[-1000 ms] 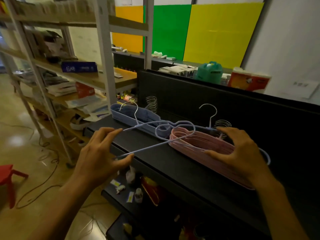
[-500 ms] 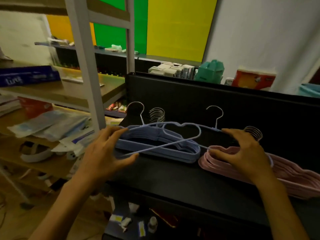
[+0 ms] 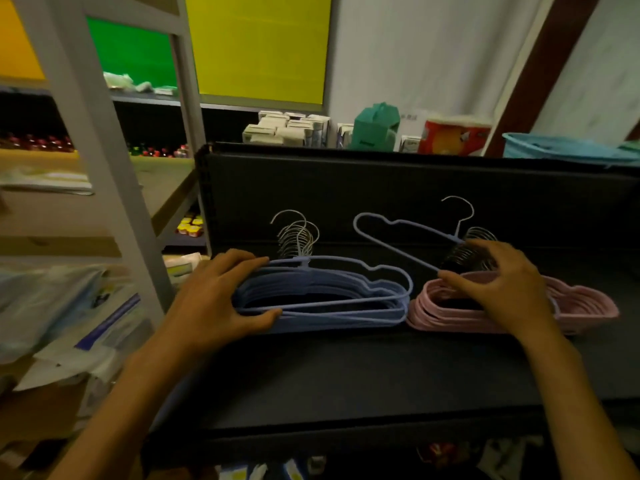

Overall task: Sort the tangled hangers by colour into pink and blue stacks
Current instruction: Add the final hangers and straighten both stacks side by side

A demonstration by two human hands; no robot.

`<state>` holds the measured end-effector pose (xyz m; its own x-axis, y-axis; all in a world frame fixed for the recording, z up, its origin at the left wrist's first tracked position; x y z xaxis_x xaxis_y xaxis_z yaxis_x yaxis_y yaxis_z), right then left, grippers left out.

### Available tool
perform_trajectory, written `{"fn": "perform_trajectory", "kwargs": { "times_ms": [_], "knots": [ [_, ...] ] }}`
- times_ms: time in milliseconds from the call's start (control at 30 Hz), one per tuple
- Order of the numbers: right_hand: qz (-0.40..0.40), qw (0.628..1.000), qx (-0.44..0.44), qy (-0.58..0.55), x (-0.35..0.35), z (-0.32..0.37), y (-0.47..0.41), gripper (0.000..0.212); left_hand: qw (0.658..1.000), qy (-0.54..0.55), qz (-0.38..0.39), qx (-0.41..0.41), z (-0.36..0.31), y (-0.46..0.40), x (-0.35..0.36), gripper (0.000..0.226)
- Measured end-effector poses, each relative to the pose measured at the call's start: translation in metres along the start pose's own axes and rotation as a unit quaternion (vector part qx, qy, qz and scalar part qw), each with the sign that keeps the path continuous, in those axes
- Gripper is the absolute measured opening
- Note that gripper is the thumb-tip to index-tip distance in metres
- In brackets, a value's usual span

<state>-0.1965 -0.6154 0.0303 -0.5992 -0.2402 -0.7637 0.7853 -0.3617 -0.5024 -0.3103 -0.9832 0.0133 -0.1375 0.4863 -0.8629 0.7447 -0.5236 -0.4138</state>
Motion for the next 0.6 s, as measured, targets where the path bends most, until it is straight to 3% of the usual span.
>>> {"fn": "perform_trajectory", "kwargs": {
  "times_ms": [600],
  "knots": [
    [-0.017, 0.998, 0.007, -0.059, 0.005, 0.013, -0.002, 0.074, 0.999, -0.033, 0.019, -0.013, -0.002, 0.002, 0.012, 0.085]
  ]
}}
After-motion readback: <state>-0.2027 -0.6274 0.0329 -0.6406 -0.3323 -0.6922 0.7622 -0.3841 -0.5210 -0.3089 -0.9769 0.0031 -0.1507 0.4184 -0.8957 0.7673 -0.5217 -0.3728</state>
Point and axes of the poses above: each hand's wrist, its own y-axis away from the middle knuckle, its own x-axis out of the palm, z = x × y, the point moved 5 cm from there along -y, towards the middle knuckle, and after that the axes turned 3 degrees about -x, right-handed, at the moved point
